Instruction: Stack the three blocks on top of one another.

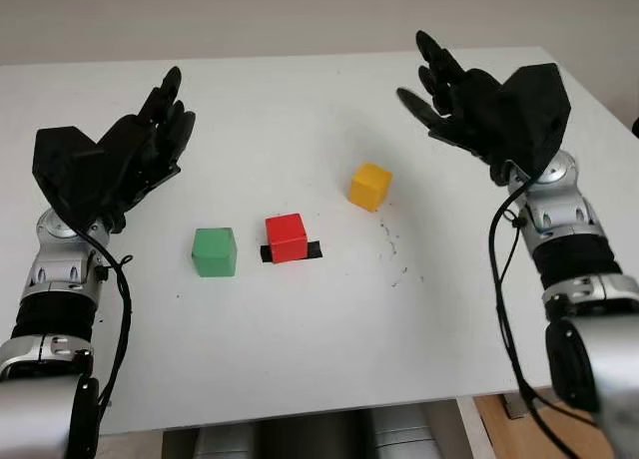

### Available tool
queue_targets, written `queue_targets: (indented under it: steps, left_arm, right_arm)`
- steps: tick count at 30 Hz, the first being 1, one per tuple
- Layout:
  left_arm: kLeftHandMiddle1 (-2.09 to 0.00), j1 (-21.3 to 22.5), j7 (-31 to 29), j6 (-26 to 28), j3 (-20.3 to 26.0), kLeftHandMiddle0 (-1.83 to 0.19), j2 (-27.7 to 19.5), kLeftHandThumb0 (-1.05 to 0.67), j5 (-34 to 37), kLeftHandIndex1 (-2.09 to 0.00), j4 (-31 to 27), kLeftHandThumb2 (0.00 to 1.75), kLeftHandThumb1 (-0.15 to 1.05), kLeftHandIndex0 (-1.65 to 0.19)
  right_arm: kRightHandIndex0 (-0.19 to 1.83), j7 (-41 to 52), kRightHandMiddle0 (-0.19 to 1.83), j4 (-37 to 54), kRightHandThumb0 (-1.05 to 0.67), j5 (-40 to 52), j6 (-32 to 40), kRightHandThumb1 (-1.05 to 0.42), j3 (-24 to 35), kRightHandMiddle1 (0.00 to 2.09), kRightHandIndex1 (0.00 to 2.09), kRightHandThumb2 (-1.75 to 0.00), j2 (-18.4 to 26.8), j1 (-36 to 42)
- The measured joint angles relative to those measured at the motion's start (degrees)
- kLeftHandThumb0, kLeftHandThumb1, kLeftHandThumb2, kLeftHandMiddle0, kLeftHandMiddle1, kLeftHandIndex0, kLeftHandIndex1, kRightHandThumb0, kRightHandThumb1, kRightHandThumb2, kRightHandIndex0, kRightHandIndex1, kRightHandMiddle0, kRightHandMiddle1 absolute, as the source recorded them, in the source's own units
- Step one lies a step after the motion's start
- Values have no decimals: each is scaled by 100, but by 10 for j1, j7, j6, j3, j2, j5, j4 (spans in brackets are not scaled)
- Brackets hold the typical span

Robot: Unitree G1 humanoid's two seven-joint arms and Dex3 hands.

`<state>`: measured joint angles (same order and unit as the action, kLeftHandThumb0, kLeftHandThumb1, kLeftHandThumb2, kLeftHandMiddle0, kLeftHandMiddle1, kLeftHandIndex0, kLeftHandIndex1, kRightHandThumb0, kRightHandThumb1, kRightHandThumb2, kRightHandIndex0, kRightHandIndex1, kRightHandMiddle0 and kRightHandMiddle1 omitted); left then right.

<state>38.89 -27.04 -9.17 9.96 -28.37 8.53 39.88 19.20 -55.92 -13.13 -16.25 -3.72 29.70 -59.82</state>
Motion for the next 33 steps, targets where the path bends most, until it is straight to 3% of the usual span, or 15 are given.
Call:
queue_targets:
  steps: [9,14,22,33]
  left_arm:
    - [0,-1,20,17,22,19,13,-74,22,0,-6,65,105,19]
    - [0,-2,16,23,21,19,13,-75,19,0,-14,67,105,19]
    - [0,-2,14,23,18,19,13,-77,10,0,-14,66,105,19]
    - [0,-1,14,23,16,19,13,-75,5,0,-10,67,105,19]
  right_arm:
    - [24,-43,26,-77,-57,-179,-98,-80,-134,16,14,-4,41,-78]
    - [22,-74,25,-101,-42,-266,-122,-80,-205,12,9,-5,49,-106]
    - [27,-149,30,-122,-45,-347,-175,-81,-282,11,10,-5,47,-123]
    - [31,-241,33,-159,-45,-389,-205,-82,-332,10,9,-6,19,-124]
